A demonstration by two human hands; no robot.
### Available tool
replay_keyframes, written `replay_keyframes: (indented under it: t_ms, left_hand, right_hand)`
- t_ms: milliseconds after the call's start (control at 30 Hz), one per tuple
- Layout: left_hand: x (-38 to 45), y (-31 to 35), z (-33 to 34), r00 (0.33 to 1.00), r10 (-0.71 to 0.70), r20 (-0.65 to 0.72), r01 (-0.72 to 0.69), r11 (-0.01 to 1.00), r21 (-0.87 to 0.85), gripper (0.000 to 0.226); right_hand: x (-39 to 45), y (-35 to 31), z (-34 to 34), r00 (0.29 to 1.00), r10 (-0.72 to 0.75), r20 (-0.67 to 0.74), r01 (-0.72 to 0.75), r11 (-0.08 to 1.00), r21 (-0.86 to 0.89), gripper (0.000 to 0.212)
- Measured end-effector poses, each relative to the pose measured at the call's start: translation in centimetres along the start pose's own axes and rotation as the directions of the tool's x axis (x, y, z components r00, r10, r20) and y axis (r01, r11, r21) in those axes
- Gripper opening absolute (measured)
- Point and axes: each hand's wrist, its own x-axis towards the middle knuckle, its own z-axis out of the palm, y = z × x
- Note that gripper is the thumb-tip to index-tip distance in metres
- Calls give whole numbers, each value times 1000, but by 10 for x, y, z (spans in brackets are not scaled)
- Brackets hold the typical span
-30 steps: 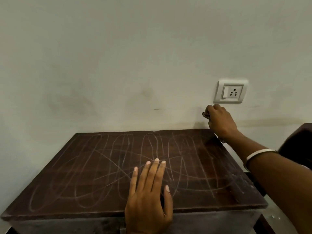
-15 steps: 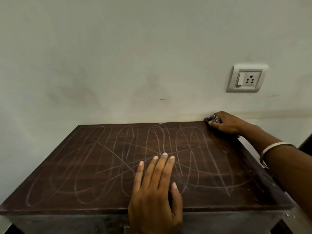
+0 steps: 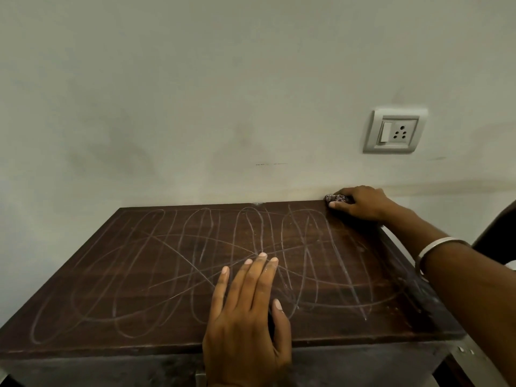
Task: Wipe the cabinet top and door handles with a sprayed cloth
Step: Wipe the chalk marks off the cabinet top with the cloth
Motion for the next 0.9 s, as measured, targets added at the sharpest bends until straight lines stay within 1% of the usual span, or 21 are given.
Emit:
replay_keyframes:
  t_ms: [100,167,233,267,333,400,467,567,700,900]
  left_hand:
    - [-1,0,-1,1000,-12,6,12,1000,-9,55]
    - [-1,1,-1,1000,-5,8,5,1000,-11,55]
    - [-1,1,-1,1000,4,12,-4,1000,-6,54]
    - [-1,1,-1,1000,2,14,-2,1000,-5,54]
    - [-1,1,-1,1000,-10,15,10,1000,-12,53]
    - [-1,2,-2,1000,-14,14,14,1000,-20,53]
    - [-2,1,-3,1000,-9,16,9,1000,-22,54]
    - [-2,0,-3,1000,-14,28,14,1000,-19,54]
    - [-2,-1,-3,999,-15,37,16,1000,-25,54]
    - [-2,-1,-3,1000,-6,28,6,1000,-18,54]
  right_hand:
    - [-2,6,9,1000,12,14,-12,998,58,59]
    - [-1,12,15,998,9,64,-20,986,166,69]
    - [2,10,16,991,-1,130,-28,975,220,64]
    - [4,9,16,988,-6,154,-27,977,210,62]
    - [4,6,17,984,11,180,-42,985,167,68]
    - [0,6,21,985,25,173,-45,992,116,77]
    - [-7,7,25,987,19,157,-32,996,81,80]
    - [-20,8,25,990,21,141,-33,996,78,87]
    - [-23,11,27,991,22,134,-32,997,70,80]
    - [-4,13,29,990,54,129,-71,989,128,68]
